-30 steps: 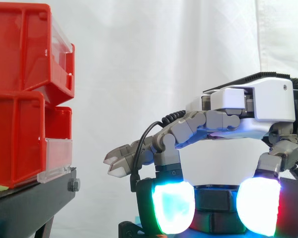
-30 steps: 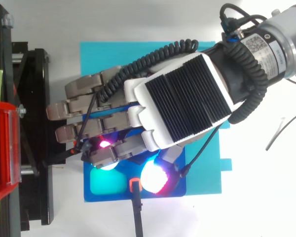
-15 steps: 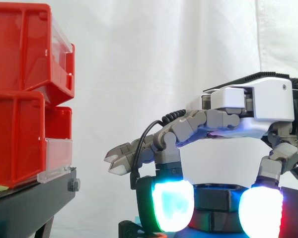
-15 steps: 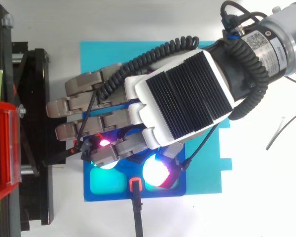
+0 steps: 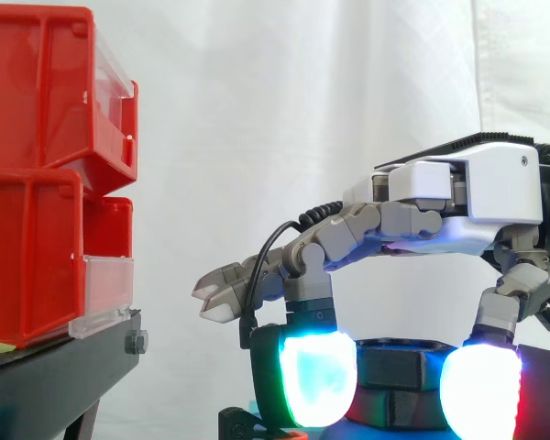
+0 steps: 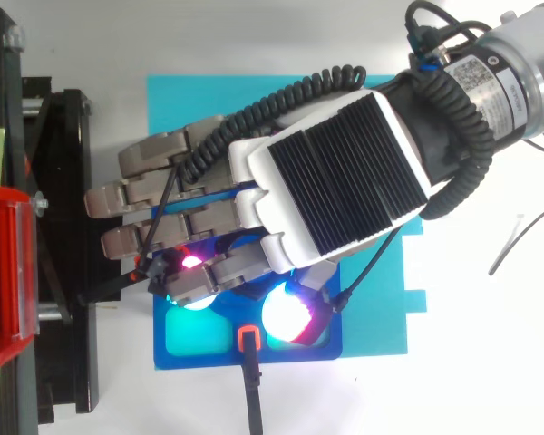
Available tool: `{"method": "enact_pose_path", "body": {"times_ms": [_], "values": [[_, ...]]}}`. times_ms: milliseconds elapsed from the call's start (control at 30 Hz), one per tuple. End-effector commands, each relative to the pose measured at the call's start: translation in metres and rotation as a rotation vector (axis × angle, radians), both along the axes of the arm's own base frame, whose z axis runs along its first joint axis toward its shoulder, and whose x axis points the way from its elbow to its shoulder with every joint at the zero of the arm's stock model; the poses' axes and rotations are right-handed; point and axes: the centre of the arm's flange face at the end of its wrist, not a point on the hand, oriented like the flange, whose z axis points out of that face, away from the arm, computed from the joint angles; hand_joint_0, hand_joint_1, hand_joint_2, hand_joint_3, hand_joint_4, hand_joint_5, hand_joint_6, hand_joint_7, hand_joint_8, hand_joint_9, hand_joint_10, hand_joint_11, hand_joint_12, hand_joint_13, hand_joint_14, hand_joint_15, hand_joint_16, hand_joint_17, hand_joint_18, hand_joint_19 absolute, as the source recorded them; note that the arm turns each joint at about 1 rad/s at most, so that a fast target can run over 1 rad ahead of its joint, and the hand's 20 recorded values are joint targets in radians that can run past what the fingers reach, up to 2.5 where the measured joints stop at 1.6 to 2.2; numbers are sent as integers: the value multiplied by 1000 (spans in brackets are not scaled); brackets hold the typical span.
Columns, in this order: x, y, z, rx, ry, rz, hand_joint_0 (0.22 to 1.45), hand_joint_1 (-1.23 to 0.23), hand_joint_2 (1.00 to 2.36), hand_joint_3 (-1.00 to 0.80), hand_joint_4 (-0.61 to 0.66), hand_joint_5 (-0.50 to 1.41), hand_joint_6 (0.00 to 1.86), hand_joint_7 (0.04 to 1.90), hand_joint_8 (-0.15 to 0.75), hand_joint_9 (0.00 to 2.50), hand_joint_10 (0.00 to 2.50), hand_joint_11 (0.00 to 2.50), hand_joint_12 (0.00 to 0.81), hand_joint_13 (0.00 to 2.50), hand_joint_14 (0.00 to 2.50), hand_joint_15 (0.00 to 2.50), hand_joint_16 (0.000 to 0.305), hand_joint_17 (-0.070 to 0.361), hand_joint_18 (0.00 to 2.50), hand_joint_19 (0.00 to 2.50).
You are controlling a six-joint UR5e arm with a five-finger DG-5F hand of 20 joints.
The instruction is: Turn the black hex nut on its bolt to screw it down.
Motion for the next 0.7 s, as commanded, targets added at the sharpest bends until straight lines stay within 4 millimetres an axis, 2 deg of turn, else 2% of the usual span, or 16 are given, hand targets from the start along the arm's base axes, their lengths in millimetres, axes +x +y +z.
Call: {"method": "enact_pose_path", "body": {"times_ms": [0, 200, 467, 667], "values": [[0, 1, 0, 0, 0, 1, 396, -560, 1000, -500, 223, -120, 554, 1125, 232, 380, 0, 0, 342, 284, 0, 0, 53, 119, 212, 318], [4, 8, 10, -1, -15, 6, 384, -500, 1000, -500, 242, -114, 524, 1165, 240, 381, 0, 0, 351, 282, 0, 0, 54, 122, 215, 315], [14, 8, 57, -11, -54, 4, 378, -454, 1000, -500, 257, -111, 500, 1180, 242, 376, 0, 0, 356, 279, 0, 0, 55, 124, 210, 314], [6, 5, 70, -62, -31, -7, 384, -435, 1000, -500, 257, -112, 501, 1173, 239, 372, 0, 0, 352, 275, 0, 0, 55, 123, 200, 310]]}}
